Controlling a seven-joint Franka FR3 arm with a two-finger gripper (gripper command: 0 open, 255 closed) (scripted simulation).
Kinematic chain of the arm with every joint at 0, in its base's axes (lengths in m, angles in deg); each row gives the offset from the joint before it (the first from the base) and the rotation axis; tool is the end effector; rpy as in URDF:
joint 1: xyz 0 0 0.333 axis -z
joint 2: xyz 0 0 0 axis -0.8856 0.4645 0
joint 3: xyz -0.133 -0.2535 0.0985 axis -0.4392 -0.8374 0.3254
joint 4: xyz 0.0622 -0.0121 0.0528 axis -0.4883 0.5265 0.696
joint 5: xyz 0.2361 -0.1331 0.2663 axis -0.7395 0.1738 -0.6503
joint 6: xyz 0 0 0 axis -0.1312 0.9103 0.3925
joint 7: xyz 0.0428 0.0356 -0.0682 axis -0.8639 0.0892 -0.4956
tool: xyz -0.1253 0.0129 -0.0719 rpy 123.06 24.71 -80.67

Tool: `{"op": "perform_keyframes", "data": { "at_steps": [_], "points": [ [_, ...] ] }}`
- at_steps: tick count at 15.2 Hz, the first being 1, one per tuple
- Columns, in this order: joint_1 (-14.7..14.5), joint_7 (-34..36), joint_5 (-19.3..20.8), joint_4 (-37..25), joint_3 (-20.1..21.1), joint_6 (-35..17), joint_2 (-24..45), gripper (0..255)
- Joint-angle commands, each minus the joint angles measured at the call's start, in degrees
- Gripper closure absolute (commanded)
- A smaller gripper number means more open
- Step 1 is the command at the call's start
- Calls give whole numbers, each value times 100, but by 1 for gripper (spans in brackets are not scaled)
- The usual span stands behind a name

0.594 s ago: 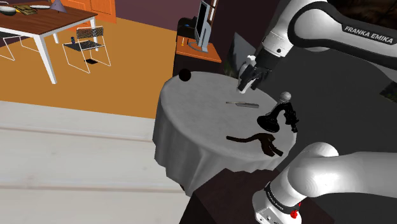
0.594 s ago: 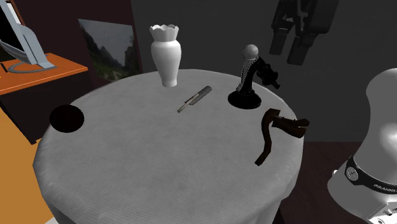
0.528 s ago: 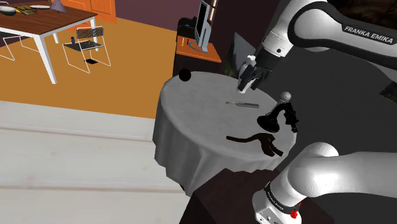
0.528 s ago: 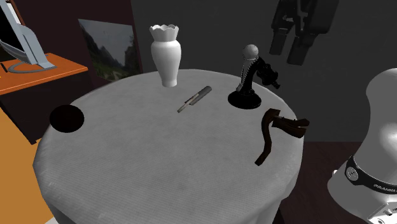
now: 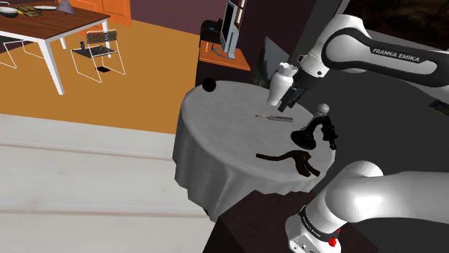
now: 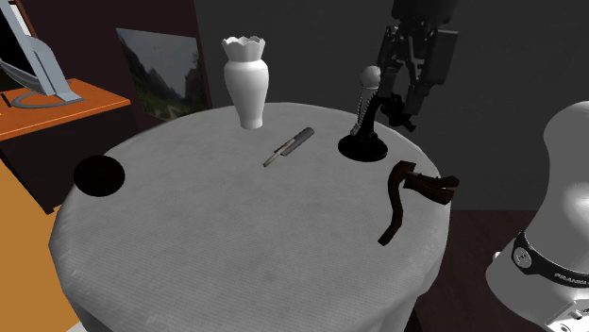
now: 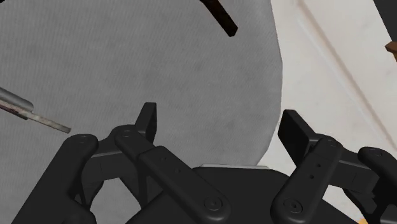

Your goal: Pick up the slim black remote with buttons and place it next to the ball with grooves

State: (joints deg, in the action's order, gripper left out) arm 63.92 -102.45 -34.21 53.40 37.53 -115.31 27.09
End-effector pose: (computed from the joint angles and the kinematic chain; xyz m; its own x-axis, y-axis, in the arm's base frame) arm 0.3231 -0.0721 0.5006 0.9900 0.0915 0.1071 0.1000 -0.9920 -0.0766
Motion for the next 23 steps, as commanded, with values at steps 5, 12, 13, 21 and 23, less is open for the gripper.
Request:
{"op": "perform_keyframes", "data": {
  "at_steps": [5,12,13,21,23],
  "points": [
    [41,-1463,575,234,-838,-658,450,0],
    [-96,-3157,952,-8,-1854,-1499,1484,0],
    [-139,-3409,960,-81,-2003,-1622,1671,0],
    [-648,-5710,293,-985,-3178,-2509,3517,0],
    [-727,-6411,-148,-1300,-3388,-2660,4097,0]
  ]
}}
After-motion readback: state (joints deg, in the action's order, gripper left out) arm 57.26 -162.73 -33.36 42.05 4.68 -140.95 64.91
